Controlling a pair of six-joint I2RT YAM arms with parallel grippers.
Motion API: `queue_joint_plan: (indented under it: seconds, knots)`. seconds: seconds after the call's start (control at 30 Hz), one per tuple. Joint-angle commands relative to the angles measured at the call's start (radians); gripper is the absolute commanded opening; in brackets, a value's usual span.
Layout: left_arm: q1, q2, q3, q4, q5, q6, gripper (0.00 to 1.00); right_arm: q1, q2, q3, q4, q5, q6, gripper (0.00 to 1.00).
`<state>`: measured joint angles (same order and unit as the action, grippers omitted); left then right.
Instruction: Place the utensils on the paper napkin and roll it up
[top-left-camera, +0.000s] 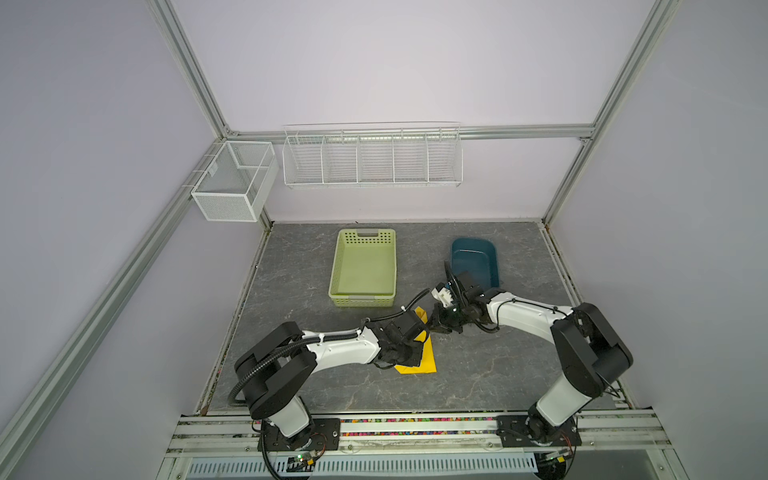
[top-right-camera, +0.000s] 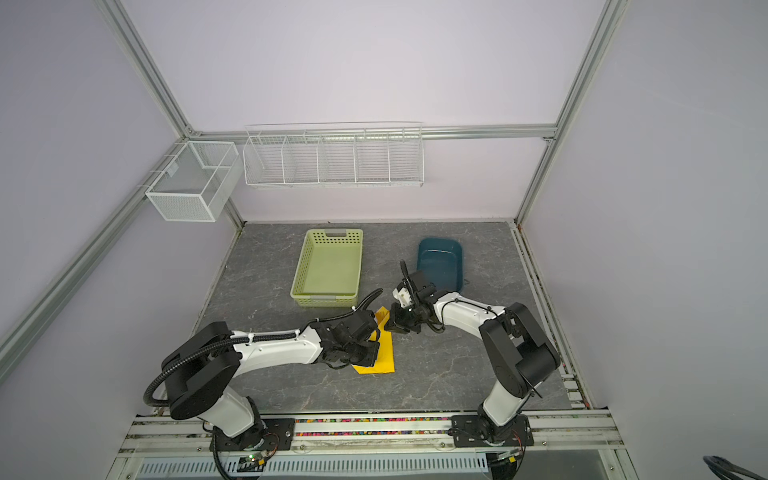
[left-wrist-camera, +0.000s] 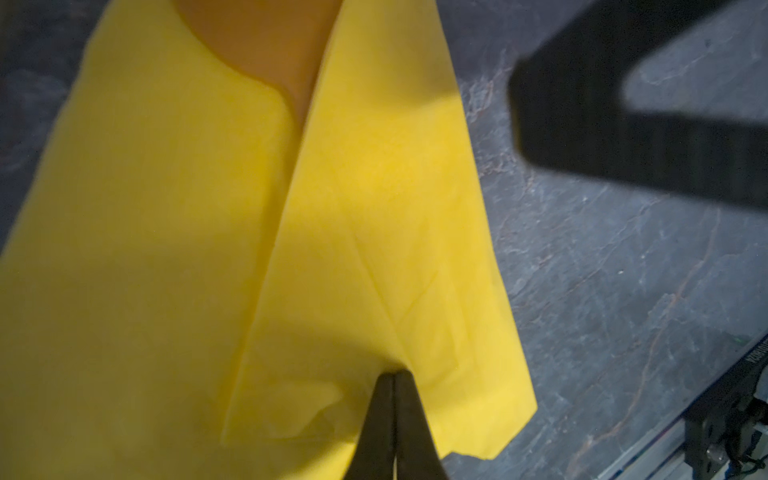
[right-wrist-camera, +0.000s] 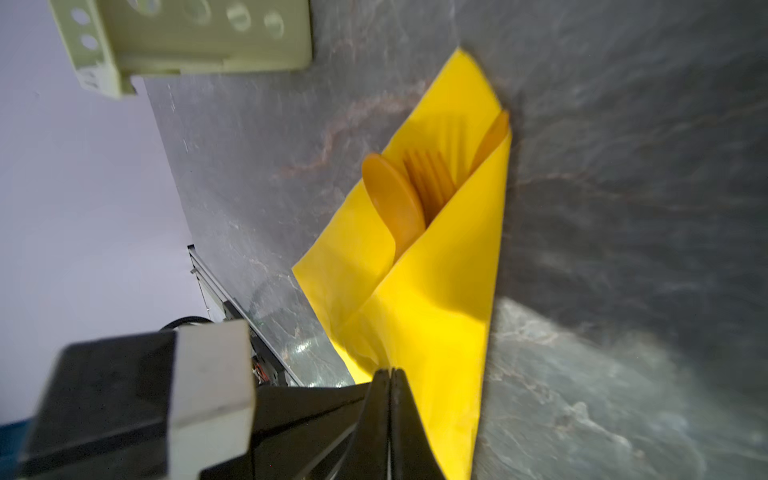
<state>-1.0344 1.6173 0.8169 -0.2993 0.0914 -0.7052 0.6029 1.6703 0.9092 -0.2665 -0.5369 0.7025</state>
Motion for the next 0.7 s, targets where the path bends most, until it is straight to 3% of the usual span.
queue_joint_plan:
  seconds: [0.0, 0.33, 0.67]
  knots:
    - [-0.003, 0.019, -0.066, -0.107, -0.028, 0.002, 0.03, 0.038, -0.002, -0.024, 0.061, -0.010, 0.050, 0.07]
    - [-0.003, -0.046, -0.102, -0.068, -0.023, -0.020, 0.06, 0.085, 0.059, -0.024, 0.146, -0.010, 0.140, 0.07]
    - [-0.003, -0.145, -0.091, -0.087, -0.051, -0.042, 0.12, 0.084, 0.005, -0.065, 0.031, 0.084, 0.084, 0.06]
